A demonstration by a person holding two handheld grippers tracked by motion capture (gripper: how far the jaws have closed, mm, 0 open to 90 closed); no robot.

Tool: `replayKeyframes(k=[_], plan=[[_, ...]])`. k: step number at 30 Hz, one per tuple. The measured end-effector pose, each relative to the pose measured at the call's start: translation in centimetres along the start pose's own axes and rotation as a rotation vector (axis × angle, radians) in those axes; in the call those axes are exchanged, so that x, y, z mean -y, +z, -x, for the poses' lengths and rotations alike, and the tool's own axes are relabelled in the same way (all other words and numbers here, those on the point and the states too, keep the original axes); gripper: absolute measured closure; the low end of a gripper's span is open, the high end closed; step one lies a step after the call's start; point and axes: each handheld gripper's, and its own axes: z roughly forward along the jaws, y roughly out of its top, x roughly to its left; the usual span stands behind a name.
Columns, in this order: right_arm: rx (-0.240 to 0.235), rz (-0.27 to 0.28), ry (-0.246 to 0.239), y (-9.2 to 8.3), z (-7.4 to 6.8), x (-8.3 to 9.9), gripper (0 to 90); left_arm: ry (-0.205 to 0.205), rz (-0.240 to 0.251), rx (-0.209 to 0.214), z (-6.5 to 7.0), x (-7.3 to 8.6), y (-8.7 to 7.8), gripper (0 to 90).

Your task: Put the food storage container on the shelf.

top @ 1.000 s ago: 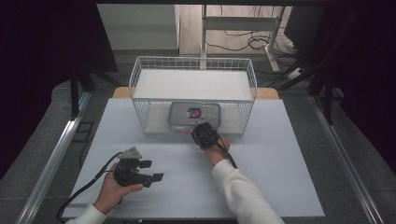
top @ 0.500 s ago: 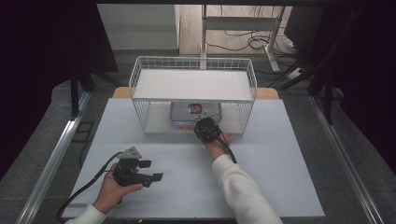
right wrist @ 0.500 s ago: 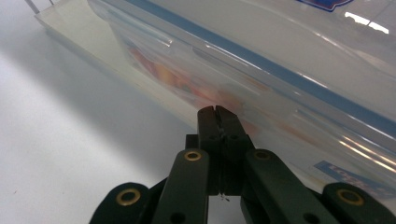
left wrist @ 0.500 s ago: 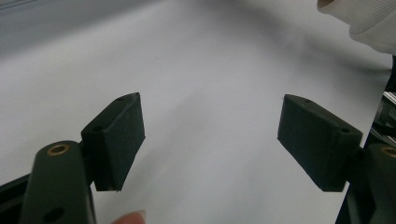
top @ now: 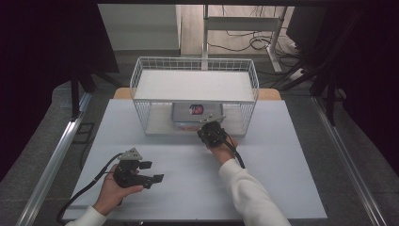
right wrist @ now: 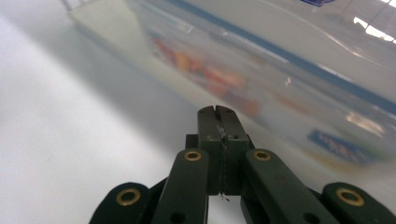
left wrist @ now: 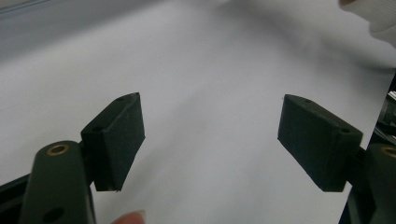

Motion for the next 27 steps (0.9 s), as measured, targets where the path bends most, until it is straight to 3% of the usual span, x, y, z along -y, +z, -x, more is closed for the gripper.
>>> replayKeyframes(k=[8,12,13,17,20,23,25,27], plan=[[-0.063,-0.006,-0.011,-4.8,0.4,2.3,88.6,-0.006,0.006,0.004,0.1,0.1,0.0,22.6],[-0.104,0.032,-0.004,-8.5,1.1,4.5,88.6,-0.002,0.004,-0.016,0.2,0.2,-0.2,22.4],[-0.104,0.032,-0.004,-8.5,1.1,4.5,88.6,-0.002,0.003,-0.02,0.3,0.2,-0.2,22.4],[-0.122,0.053,0.017,-11.5,1.8,7.0,88.6,-0.01,0.007,-0.026,0.3,0.1,-0.1,22.5],[-0.123,0.047,0.019,-13.1,2.2,8.4,88.6,-0.026,0.041,-0.04,0.2,0.0,-0.3,22.8],[-0.129,0.037,0.036,-14.9,2.4,10.3,88.4,-0.004,0.042,-0.071,0.3,0.1,-0.6,22.7],[-0.13,0.02,0.044,-15.9,2.2,11.9,84.9,0.015,0.036,-0.075,0.5,0.3,-0.6,22.6],[-0.126,0.016,0.042,-16.2,2.2,12.4,82.5,0.014,0.04,-0.072,0.6,0.3,-0.6,22.6]])
